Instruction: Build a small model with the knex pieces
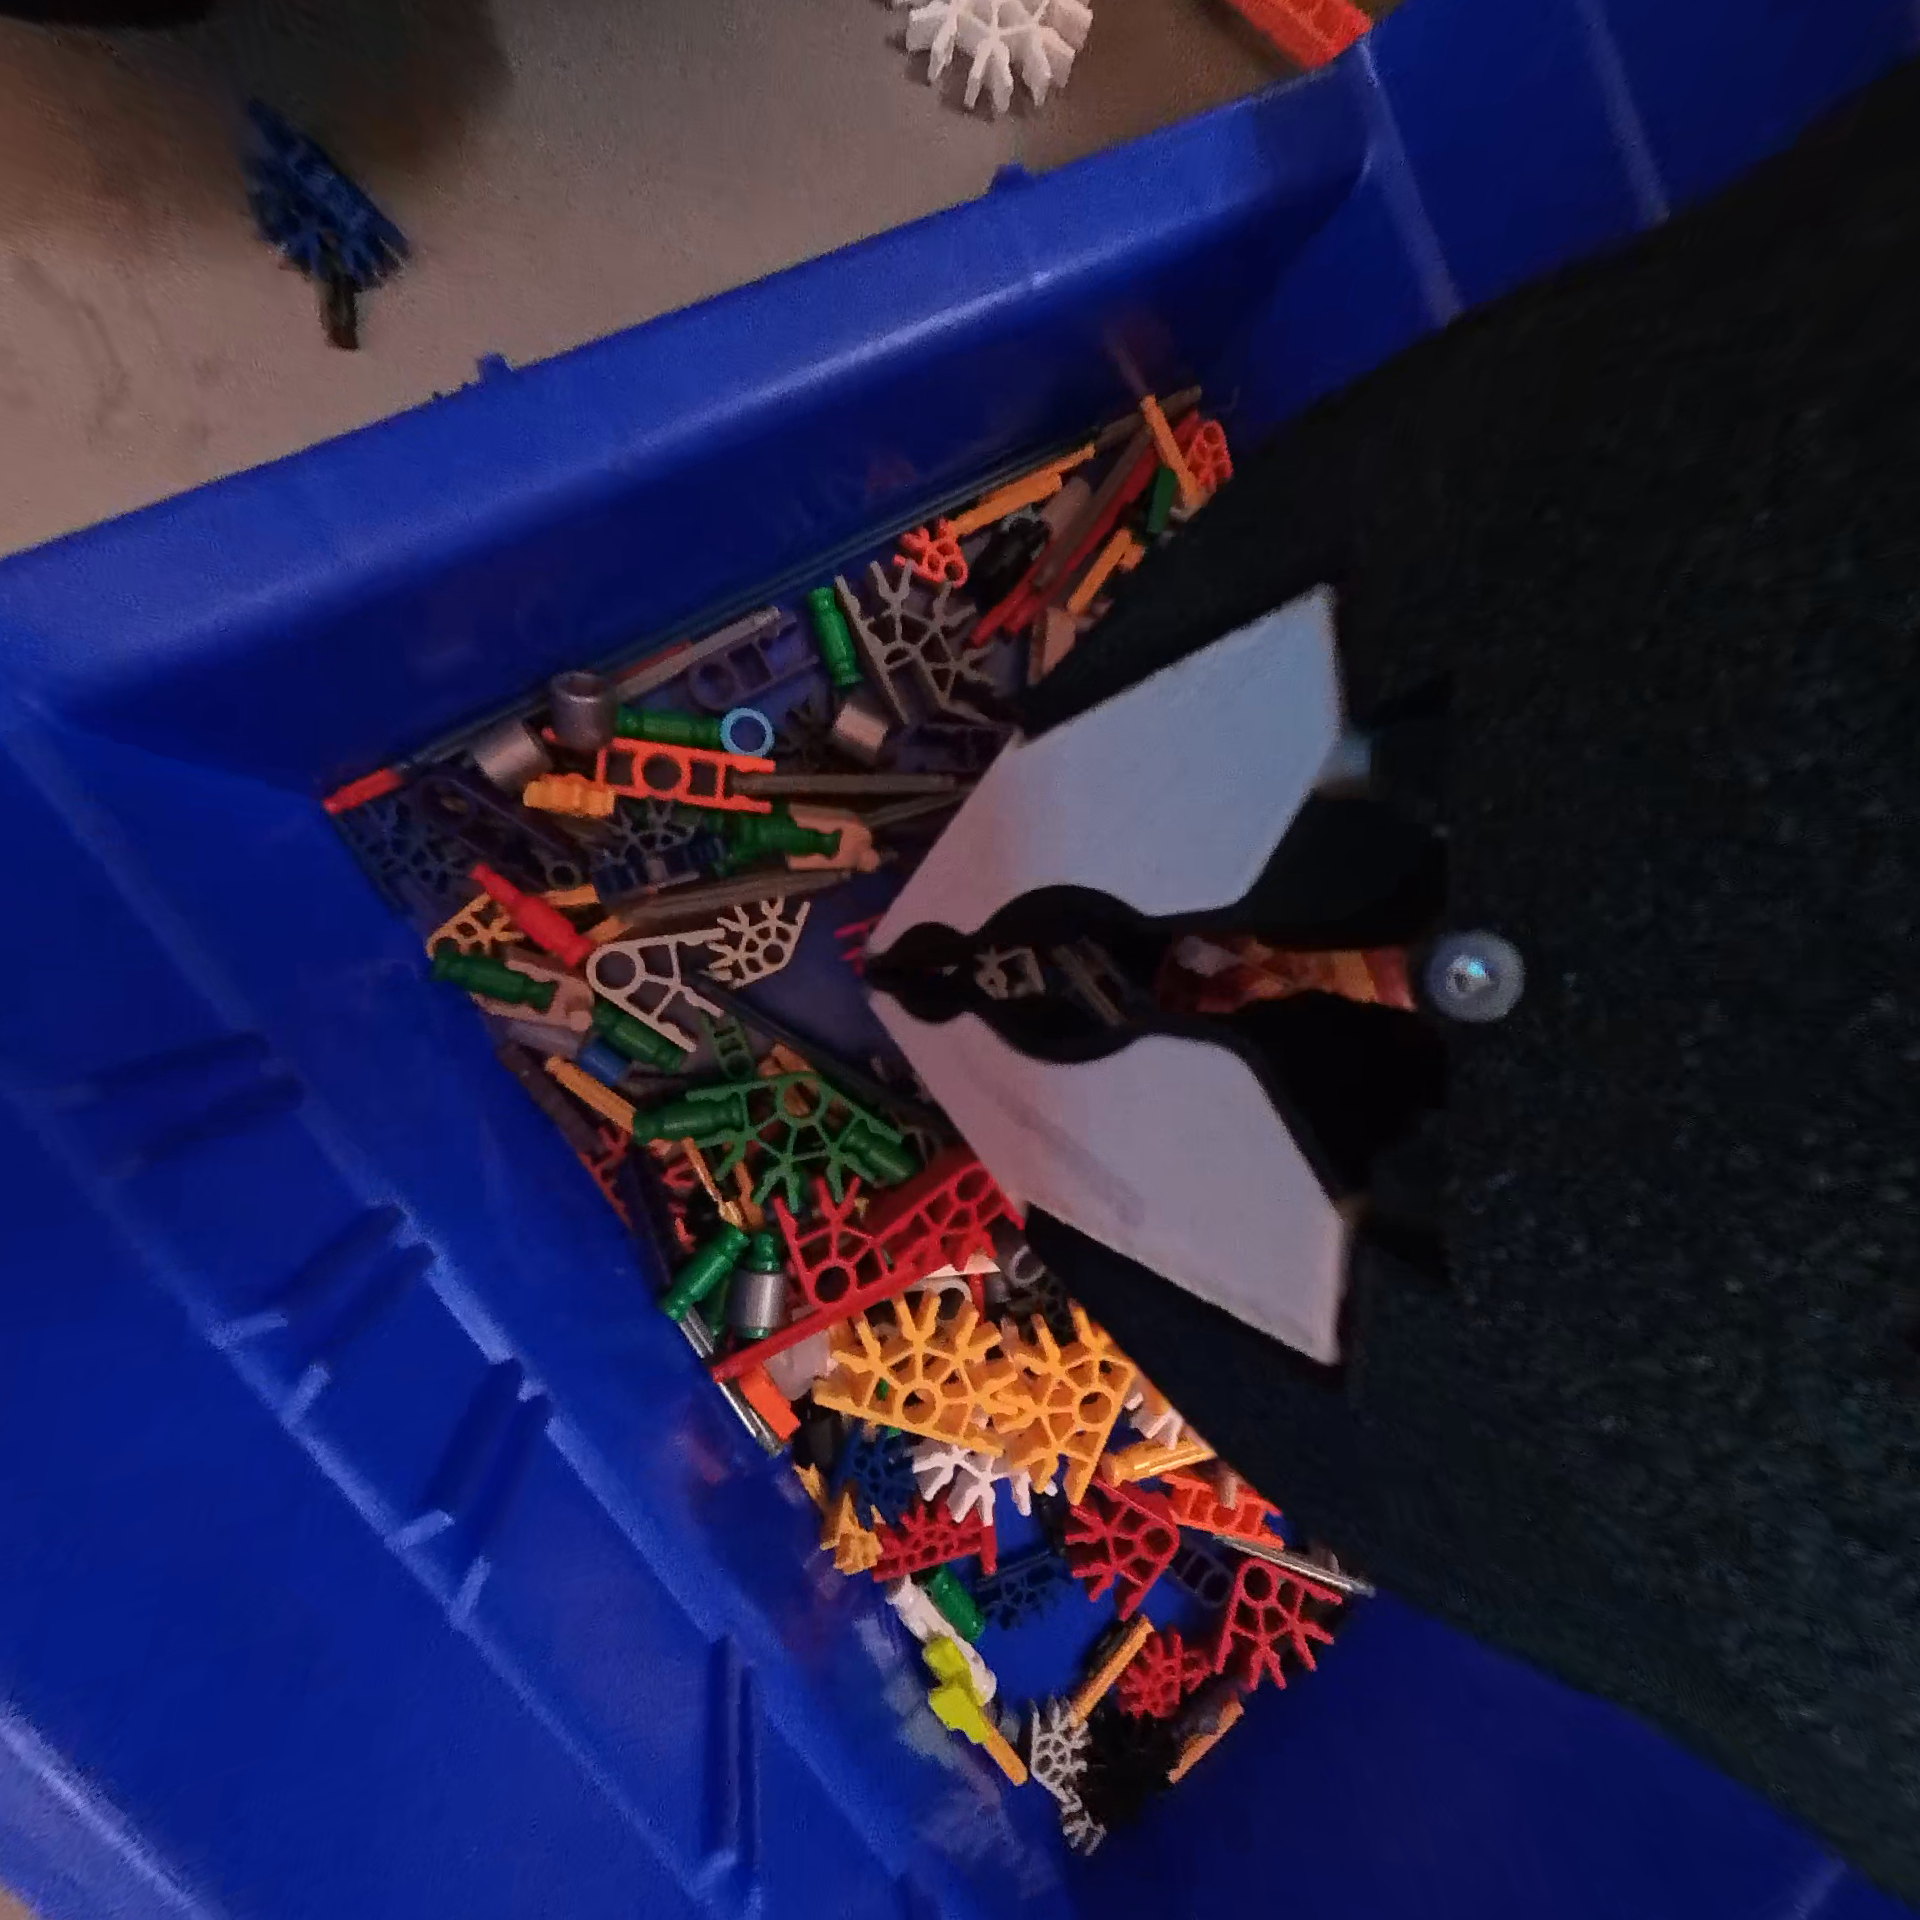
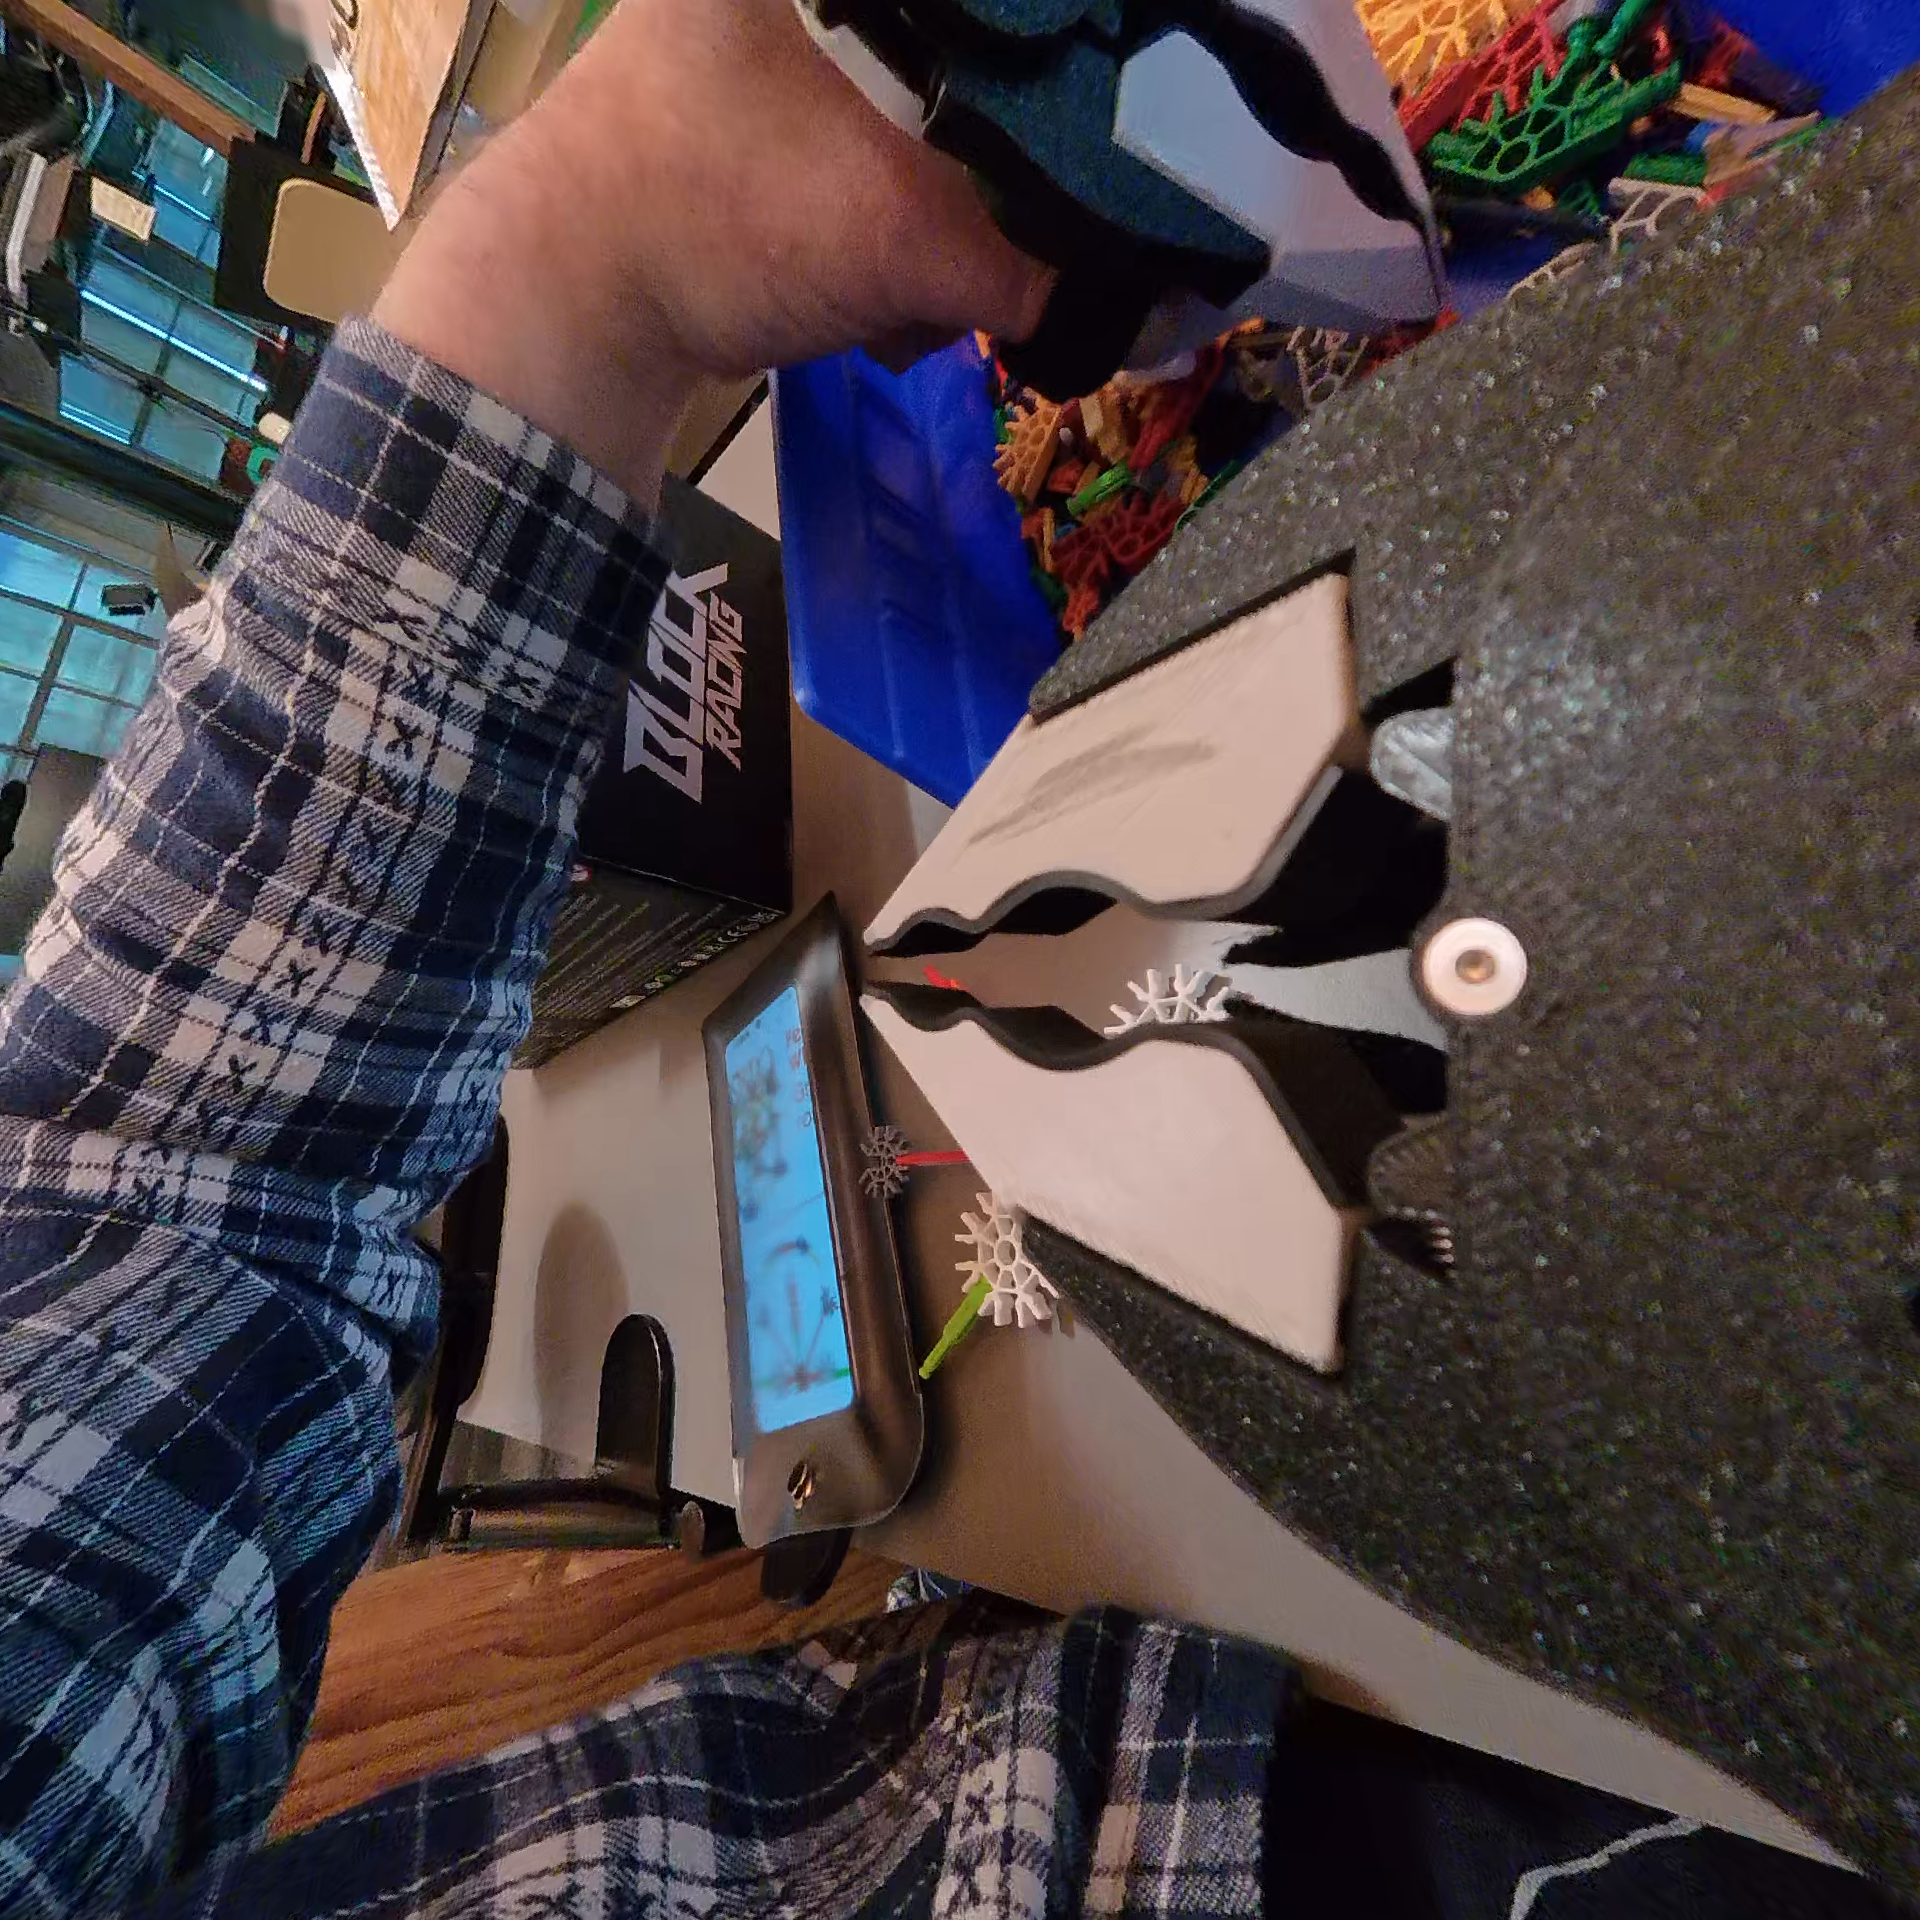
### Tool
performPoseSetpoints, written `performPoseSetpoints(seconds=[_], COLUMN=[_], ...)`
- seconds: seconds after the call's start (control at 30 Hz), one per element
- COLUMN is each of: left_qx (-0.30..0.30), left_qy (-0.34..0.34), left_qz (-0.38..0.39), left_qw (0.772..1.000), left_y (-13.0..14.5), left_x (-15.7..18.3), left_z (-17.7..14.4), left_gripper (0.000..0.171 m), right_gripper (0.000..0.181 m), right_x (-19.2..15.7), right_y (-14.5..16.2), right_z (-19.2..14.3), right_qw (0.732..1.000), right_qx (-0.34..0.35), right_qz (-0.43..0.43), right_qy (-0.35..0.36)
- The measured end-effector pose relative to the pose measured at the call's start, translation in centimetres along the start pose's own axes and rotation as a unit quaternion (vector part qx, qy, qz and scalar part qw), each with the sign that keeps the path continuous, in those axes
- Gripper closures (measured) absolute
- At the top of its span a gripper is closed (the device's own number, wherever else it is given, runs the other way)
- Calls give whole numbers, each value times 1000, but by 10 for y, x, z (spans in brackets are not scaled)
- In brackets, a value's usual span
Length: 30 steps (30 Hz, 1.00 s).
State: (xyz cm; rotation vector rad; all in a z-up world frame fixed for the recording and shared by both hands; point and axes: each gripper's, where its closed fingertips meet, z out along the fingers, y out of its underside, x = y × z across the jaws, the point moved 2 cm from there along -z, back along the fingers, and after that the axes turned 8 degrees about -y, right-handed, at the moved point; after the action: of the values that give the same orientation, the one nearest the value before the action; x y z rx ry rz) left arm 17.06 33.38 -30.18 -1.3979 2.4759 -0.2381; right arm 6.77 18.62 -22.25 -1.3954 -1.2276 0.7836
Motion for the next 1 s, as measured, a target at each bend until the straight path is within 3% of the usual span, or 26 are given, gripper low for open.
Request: performPoseSetpoints(seconds=[0.2, 0.3, 1.0], left_qx=[5, -21, -15], left_qy=[3, 0, -39], left_qz=[-14, -8, -17], left_qw=[1000, 1000, 999], left_y=[-1, 4, 1], left_x=[-1, 1, -2], left_z=[-9, -1, -2], left_gripper=[158, 157, 160], right_gripper=[177, 177, 177], right_x=[0, 0, 2], right_y=[0, 0, -1], right_z=[0, 0, 0], right_qw=[1000, 1000, 1000], right_qx=[0, 0, 2], right_qz=[-1, -2, -5], right_qy=[0, 1, 7])
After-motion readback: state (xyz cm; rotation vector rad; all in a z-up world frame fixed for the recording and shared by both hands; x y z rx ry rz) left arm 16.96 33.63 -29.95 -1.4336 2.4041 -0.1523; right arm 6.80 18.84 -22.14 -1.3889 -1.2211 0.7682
